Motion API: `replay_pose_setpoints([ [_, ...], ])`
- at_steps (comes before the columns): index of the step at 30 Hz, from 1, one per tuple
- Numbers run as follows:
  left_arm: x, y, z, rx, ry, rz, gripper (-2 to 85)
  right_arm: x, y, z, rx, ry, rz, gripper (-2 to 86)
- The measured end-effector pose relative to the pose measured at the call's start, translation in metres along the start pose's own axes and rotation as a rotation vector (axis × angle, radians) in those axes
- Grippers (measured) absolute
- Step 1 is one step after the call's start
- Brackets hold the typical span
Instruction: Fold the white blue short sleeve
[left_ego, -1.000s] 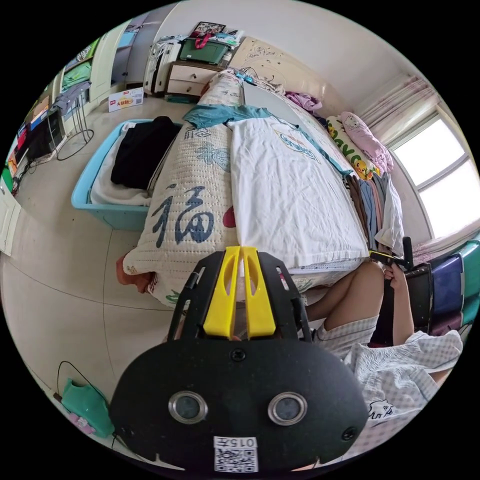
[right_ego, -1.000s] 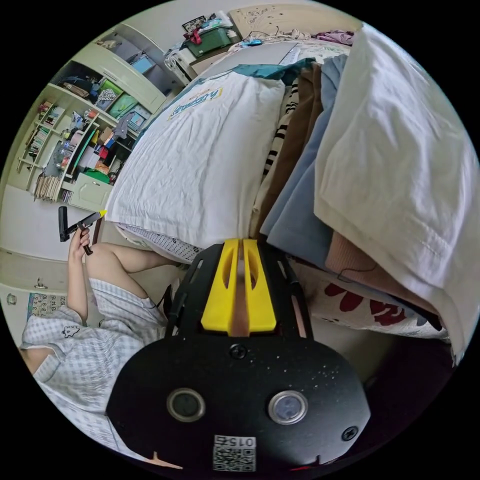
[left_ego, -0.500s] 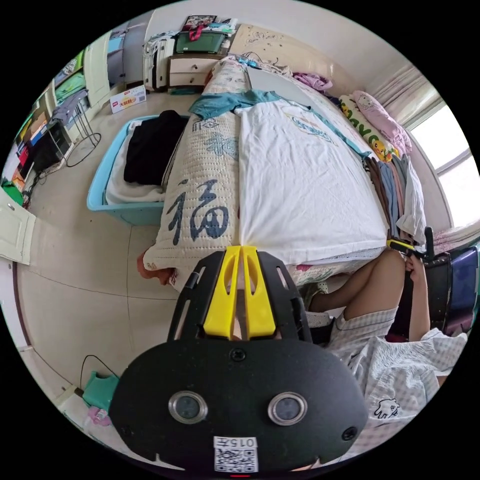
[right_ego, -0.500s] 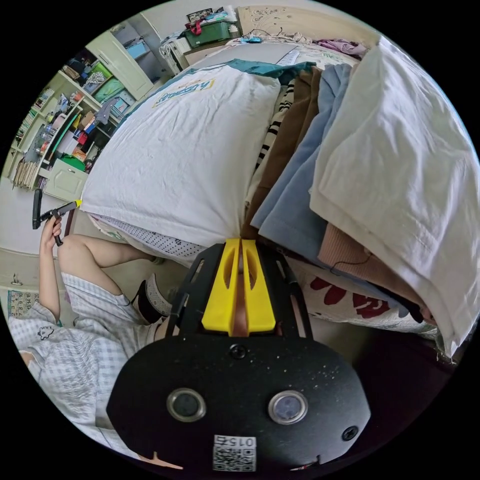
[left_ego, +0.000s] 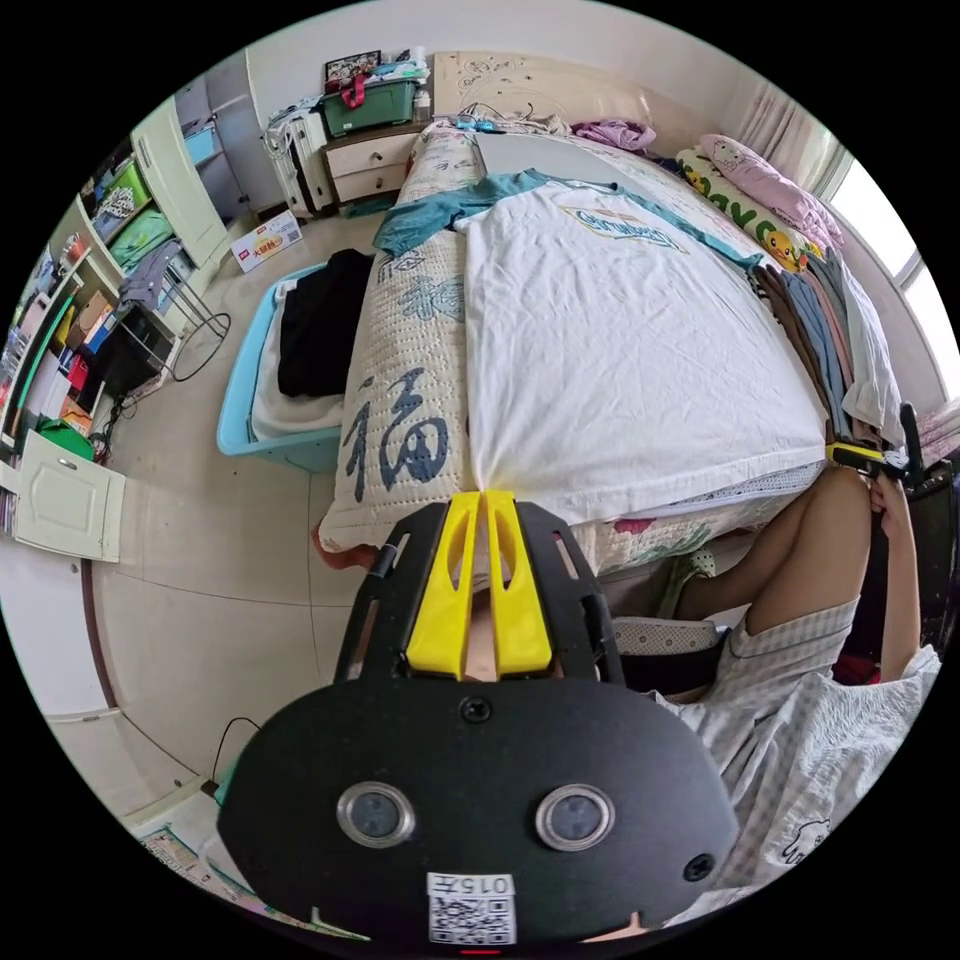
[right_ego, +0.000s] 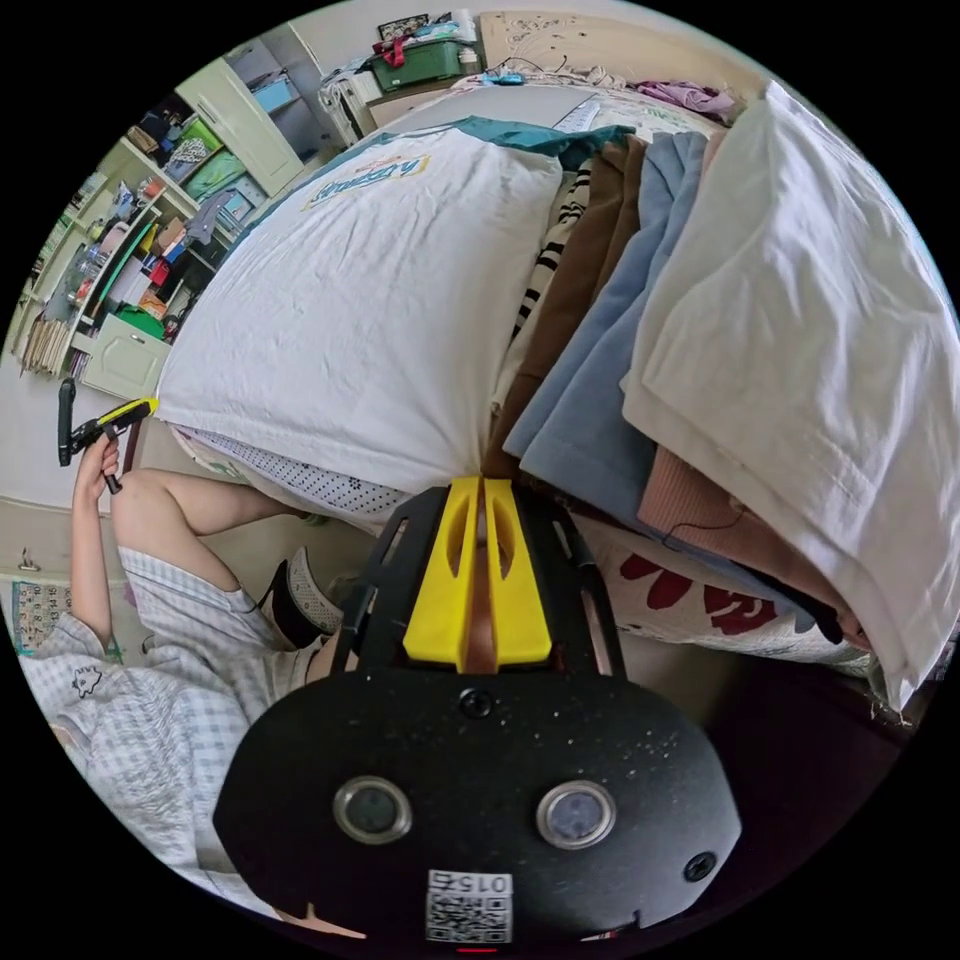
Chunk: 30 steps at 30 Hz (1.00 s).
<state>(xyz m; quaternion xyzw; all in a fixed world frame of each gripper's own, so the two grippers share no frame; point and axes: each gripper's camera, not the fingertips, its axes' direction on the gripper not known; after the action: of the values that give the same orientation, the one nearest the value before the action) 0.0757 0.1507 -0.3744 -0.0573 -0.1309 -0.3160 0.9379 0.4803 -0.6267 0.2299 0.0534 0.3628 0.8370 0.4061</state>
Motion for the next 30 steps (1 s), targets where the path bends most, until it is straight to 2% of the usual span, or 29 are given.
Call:
replay_pose_setpoints([
  [6,-0.037,0.015,0.018,0.003,0.160,-0.108,2.2,0.010,0.017,-0.034,0.070,-0.123,0.100,0.3],
  [12,-0.051,0.037,0.005,0.066,0.084,-0.118,4.8,0.008,0.042,-0.123,0.374,-0.090,0.121,1.4],
  [15,-0.034,0.021,-0.005,0.137,0.083,-0.071,5.2,0.003,0.009,-0.159,0.573,-0.156,0.084,4.3],
  [17,-0.013,0.000,-0.009,0.189,0.088,-0.022,5.3,0.004,-0.023,-0.161,0.634,-0.164,0.096,5.7],
  [23,0.097,-0.131,0.013,0.292,0.134,0.219,5.7,0.032,-0.156,-0.135,0.725,-0.182,0.241,7.4],
  [27,0.195,-0.254,0.056,0.315,0.250,0.379,5.9,0.067,-0.238,-0.097,0.671,-0.109,0.376,9.5],
  [30,0.279,-0.337,0.101,0.309,0.257,0.502,6.0,0.093,-0.268,-0.077,0.634,-0.070,0.465,9.9],
])
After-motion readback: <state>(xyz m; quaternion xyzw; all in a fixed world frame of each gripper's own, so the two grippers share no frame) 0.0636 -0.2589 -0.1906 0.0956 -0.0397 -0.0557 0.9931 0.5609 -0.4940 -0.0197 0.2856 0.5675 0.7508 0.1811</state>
